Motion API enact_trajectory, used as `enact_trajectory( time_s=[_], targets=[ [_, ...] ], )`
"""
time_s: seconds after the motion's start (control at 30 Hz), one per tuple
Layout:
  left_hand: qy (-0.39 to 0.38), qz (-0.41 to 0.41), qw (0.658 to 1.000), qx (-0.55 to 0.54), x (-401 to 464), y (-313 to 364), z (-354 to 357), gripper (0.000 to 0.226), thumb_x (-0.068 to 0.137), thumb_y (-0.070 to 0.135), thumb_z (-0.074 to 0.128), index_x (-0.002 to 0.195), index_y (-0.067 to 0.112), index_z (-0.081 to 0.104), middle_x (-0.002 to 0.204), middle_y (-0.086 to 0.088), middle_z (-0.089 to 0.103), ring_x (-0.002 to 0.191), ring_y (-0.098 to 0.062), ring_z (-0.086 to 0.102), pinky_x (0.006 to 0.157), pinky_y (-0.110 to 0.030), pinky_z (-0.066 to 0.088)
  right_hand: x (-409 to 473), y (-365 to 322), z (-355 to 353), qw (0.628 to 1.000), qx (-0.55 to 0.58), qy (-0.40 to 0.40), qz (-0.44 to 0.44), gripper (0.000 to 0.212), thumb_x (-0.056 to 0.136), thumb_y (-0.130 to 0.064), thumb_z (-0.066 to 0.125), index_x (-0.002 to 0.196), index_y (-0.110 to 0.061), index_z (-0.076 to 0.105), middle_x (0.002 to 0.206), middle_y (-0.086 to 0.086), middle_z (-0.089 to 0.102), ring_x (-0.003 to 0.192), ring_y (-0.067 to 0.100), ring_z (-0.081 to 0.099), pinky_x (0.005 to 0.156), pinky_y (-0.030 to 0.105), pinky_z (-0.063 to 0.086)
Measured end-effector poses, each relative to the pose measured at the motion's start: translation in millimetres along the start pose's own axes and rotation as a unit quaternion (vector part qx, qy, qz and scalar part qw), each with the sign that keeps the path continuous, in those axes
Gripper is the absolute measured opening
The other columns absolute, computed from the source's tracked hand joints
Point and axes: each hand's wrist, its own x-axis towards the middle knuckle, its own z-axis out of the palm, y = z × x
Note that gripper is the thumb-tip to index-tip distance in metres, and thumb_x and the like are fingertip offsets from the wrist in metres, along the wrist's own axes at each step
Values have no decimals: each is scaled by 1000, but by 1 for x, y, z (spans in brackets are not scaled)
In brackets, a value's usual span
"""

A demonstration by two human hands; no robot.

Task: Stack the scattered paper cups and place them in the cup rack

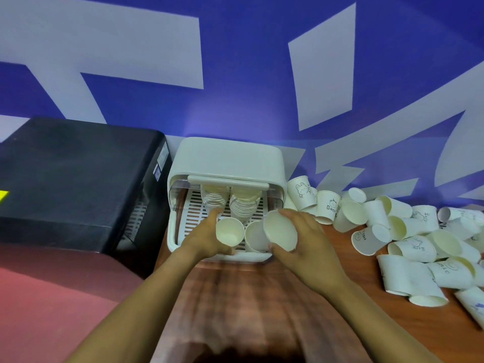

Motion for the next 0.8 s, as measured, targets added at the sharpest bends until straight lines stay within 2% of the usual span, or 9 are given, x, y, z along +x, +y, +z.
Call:
enact_trajectory(
  time_s=[0.1, 0.17, 0.23, 0.3, 0.43, 0.5, 0.6, 0.73, 0.8],
  targets=[
    [20, 7, 1000, -17, -13, -6, -10, 114, 55, 27, 89, 144, 32, 19, 124, 5, 50, 115, -19, 51, 97, -40, 46, 14, -20, 12, 999, 4, -11, -30, 70, 71, -51, 61, 135, -28, 44, 133, -11, 45, 122, 7, 40, 97, 15, 29],
    [43, 25, 999, -22, -22, -13, -15, 111, 49, 38, 86, 140, 38, 23, 124, 10, 54, 113, -17, 56, 92, -42, 51, 25, -32, 24, 999, 9, -32, -39, 69, 75, -43, 67, 137, -26, 43, 137, -8, 44, 124, 10, 38, 100, 17, 28],
    [59, 44, 997, -27, -31, -19, -18, 102, 46, 43, 79, 136, 40, 29, 123, 11, 55, 109, -16, 59, 88, -42, 53, 33, -39, 38, 998, -8, -38, -57, 69, 74, -42, 66, 137, -23, 44, 137, -4, 45, 124, 16, 42, 103, 24, 34],
    [73, 63, 995, -34, -42, -20, -21, 93, 47, 43, 72, 132, 43, 33, 122, 12, 55, 107, -14, 60, 87, -42, 53, 39, -40, 52, 996, -42, -44, -59, 72, 72, -52, 53, 137, -22, 44, 137, -2, 46, 123, 19, 43, 103, 32, 37],
    [89, 80, 992, -41, -56, -13, -23, 86, 52, 38, 72, 128, 46, 32, 120, 13, 57, 105, -14, 61, 87, -41, 53, 45, -32, 75, 993, -91, -65, -44, 83, 65, -62, 34, 139, -23, 41, 137, -2, 46, 124, 21, 42, 104, 34, 36],
    [83, 77, 993, -43, -58, -11, -23, 96, 50, 41, 72, 135, 39, 29, 121, 11, 57, 106, -13, 60, 87, -41, 53, 48, -26, 83, 990, -114, -76, -30, 79, 69, -62, 39, 139, -25, 40, 136, -2, 47, 124, 23, 42, 104, 36, 36],
    [76, 56, 995, -33, -59, -5, -22, 105, 49, 49, 70, 141, 39, 21, 130, 8, 53, 113, -16, 57, 91, -43, 51, 50, -18, 91, 980, -153, -129, -7, 75, 78, -57, 57, 142, -27, 32, 141, -3, 43, 127, 22, 38, 106, 39, 33],
    [73, 33, 997, -22, -61, 1, -18, 103, 53, 48, 70, 141, 41, 18, 137, 7, 48, 121, -20, 51, 95, -45, 48, 51, -15, 90, 975, -160, -154, 8, 78, 80, -55, 60, 145, -28, 28, 146, -3, 39, 132, 23, 33, 107, 38, 28],
    [78, 38, 996, -21, -62, 5, -16, 101, 61, 41, 75, 143, 39, 17, 139, 4, 47, 124, -20, 49, 99, -43, 45, 47, -13, 84, 977, -154, -147, -1, 75, 82, -52, 60, 145, -28, 29, 147, -3, 37, 133, 23, 31, 107, 37, 26]
  ],
)
